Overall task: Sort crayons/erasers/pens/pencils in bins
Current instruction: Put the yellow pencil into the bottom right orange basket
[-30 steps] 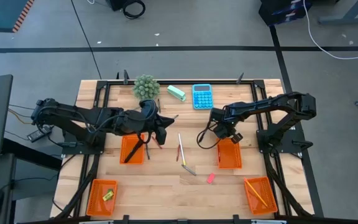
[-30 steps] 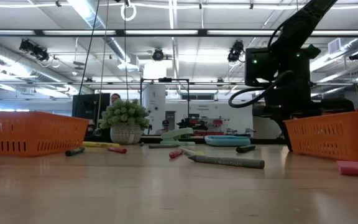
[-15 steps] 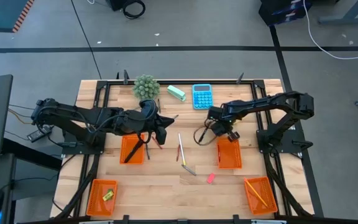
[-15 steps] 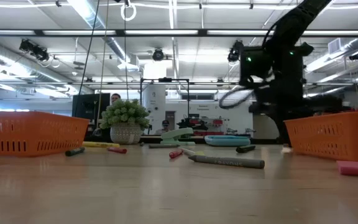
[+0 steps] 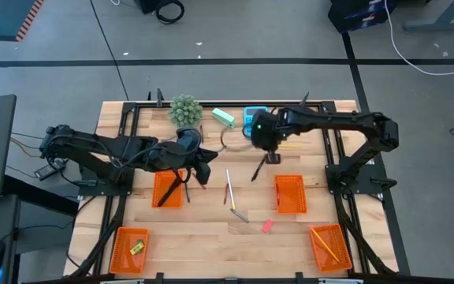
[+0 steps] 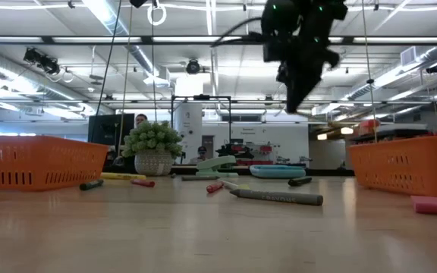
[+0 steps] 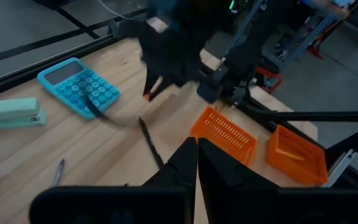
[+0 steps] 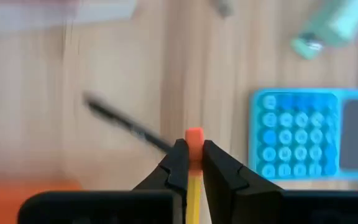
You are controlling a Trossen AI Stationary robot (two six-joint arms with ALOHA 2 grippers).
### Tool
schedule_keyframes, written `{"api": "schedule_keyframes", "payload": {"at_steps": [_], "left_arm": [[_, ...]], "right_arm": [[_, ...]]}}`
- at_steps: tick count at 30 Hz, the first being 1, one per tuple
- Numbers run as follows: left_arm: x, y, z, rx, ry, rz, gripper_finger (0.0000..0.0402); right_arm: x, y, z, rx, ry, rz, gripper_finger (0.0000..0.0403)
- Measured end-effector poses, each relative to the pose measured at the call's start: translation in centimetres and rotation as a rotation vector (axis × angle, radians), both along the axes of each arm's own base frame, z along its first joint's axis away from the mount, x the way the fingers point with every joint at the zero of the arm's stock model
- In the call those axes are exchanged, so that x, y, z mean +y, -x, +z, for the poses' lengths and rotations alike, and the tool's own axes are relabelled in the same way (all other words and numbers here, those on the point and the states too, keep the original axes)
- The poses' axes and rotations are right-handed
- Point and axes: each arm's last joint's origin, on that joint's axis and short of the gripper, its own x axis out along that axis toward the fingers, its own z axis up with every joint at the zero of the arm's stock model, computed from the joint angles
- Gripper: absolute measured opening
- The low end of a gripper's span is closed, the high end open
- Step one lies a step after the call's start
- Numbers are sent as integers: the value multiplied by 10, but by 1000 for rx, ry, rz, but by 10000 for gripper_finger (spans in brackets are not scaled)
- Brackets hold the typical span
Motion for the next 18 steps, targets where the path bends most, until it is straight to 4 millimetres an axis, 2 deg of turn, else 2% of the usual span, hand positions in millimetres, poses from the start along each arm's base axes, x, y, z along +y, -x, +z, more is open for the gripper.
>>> {"api": "schedule_keyframes", "payload": {"at_steps": [4,8,18], "left_arm": [[0,0,0,19,-47,-22,12],[2,0,0,33,-91,-25,14],[5,-1,0,65,-179,-57,28]], "right_arm": [[-2,-2,26,-73,-170,-298,38],[6,4,40,-111,-285,-467,38],[41,55,79,-198,-311,-783,39]]}}
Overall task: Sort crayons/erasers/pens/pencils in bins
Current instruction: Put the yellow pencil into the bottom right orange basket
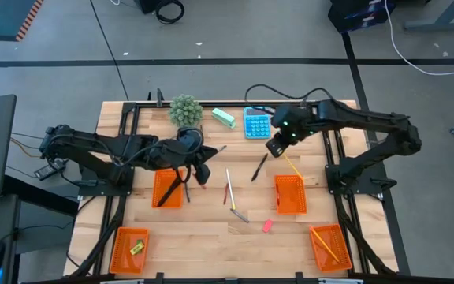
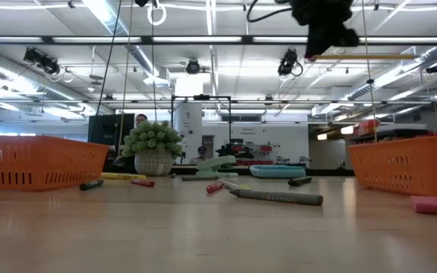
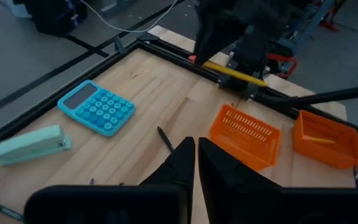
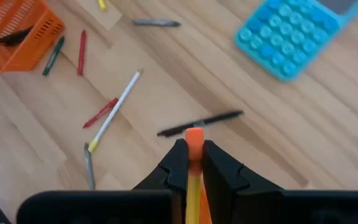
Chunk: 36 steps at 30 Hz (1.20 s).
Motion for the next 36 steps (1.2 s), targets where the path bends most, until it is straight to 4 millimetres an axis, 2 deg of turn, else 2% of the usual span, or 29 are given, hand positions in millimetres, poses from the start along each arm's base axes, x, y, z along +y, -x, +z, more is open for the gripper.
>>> {"api": "schedule_keyframes", "payload": {"at_steps": [6,16,24,36], "left_arm": [[-1,0,0,37,-72,-71,13],[-3,0,0,50,-96,-109,23],[-7,0,-1,50,-94,-126,11],[-7,1,-1,55,-87,-120,30]], "right_arm": [[27,18,4,57,-45,-67,39],[79,23,4,22,-121,-197,39],[108,32,3,-6,-161,-284,39],[157,54,-17,37,-145,-295,39]]}}
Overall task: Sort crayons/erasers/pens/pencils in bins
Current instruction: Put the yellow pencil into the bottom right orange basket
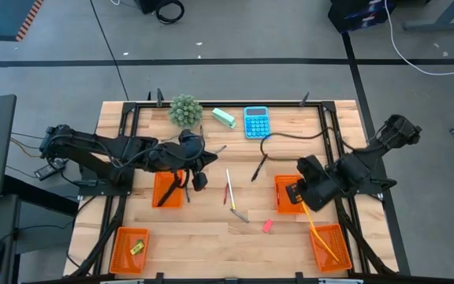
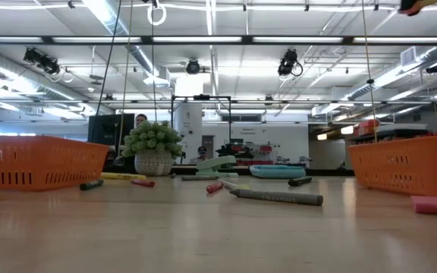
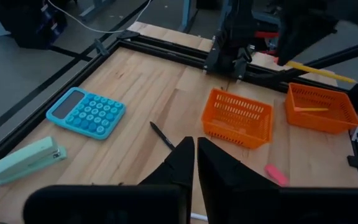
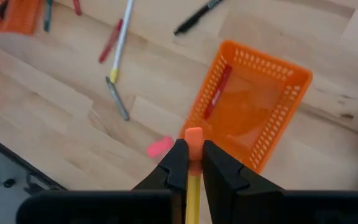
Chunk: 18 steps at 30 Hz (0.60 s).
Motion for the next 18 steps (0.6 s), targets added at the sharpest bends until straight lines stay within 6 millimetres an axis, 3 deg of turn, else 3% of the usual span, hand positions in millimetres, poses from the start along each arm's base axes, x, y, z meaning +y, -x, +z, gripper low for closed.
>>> {"api": "schedule_keyframes", "payload": {"at_steps": [11,18], "left_arm": [[1,0,0,-17,48,30,10],[1,0,0,-22,61,37,27]], "right_arm": [[39,34,-43,7,37,57,39],[54,56,-72,15,55,120,39]]}}
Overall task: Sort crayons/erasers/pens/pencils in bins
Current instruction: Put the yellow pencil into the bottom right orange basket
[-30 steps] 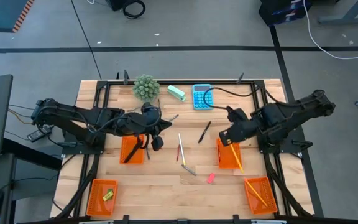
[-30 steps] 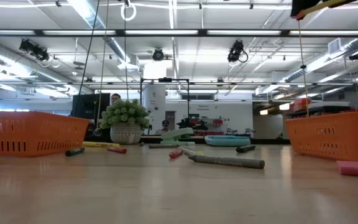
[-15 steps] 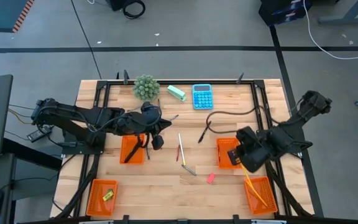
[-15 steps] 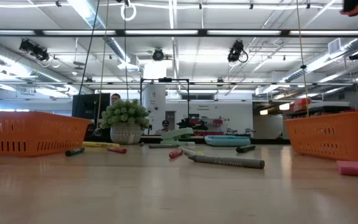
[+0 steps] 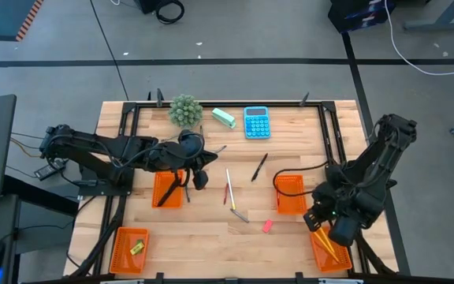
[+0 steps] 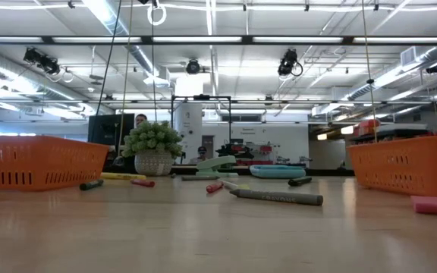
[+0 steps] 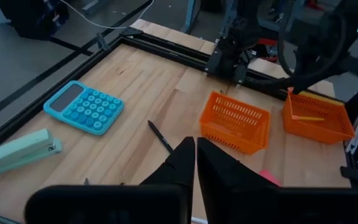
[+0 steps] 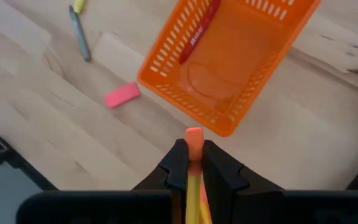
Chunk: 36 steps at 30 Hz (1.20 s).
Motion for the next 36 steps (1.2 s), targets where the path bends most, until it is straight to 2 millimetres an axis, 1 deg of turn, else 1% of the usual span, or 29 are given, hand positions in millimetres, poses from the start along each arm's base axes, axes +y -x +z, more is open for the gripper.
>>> {"api": "schedule_keyframes", "payload": {"at_steps": [4,9,16,20,24,31,36], "left_arm": [[0,0,0,-17,50,26,30],[-1,0,0,-34,104,51,17],[-2,-2,-2,-72,240,120,10],[-3,-2,-3,-81,276,136,22],[-5,-4,-9,-33,263,131,28],[-10,-11,-19,-15,324,155,15],[-14,-19,-28,13,321,153,12]], "right_arm": [[3,7,-14,6,9,28,39],[6,12,-30,-38,9,52,39],[7,24,-52,-68,46,107,39],[9,33,-57,-86,69,157,39],[15,42,-63,-147,64,207,39],[22,57,-68,-171,48,282,39],[25,60,-69,-178,34,301,39]]}}
